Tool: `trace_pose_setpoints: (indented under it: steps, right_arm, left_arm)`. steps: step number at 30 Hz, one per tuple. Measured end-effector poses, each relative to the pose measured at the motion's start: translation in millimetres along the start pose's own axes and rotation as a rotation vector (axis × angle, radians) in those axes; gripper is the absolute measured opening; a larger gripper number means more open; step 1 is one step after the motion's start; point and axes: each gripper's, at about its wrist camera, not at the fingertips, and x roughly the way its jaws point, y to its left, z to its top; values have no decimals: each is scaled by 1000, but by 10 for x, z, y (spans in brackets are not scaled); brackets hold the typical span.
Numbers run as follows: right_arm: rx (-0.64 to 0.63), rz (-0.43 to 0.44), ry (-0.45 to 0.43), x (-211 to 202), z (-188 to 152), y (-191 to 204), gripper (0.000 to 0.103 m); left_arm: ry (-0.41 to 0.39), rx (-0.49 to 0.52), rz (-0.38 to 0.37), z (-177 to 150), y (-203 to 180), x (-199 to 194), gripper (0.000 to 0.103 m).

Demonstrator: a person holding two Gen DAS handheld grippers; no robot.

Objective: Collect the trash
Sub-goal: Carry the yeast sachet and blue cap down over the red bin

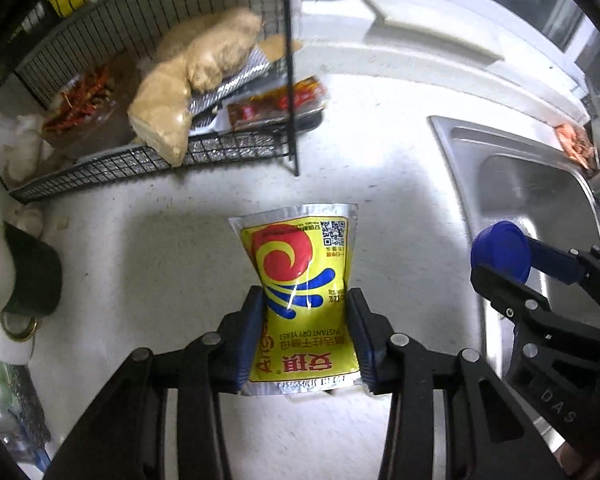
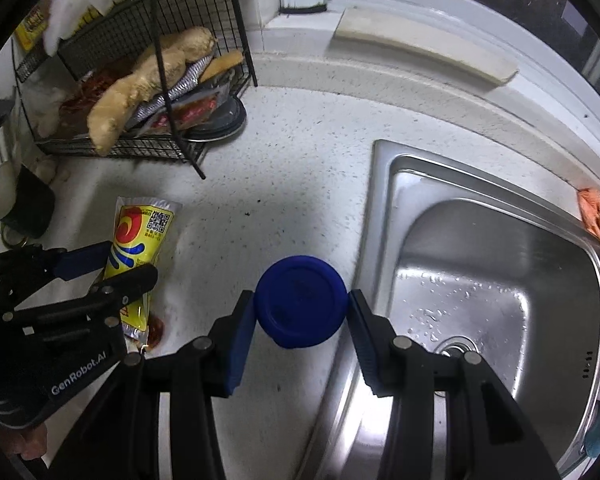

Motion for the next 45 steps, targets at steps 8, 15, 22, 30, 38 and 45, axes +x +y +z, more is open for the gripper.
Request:
trace_pose_setpoints:
  steps: [8, 15, 22, 30, 38, 45]
  right_arm:
    - [14, -9, -80, -637, -471, -99, 44]
    - [37, -8, -115, -1106, -1138, -193, 44]
    - [63, -14, -138, -1460, -1922, -406, 44]
    - [110, -38, -139, -1792, -2791, -726, 44]
    - [197, -61, -96, -1884, -3591, -1039, 44]
    - [263, -68, -4, -1478, -4067, -1272, 44]
  left_arm:
    - [-64, 20, 3, -436, -392, -539, 39]
    - [-101, 51, 2, -1079, -742, -945, 39]
    - [-108, 76, -14, -1694, -1297, -1164, 39]
    - [-108, 128, -39, -2486, -1997, -1403, 39]
    - [-52, 217, -89, -3133, -2608, -1327, 40]
    - [45, 287, -113, -3555, -2965, -837, 40]
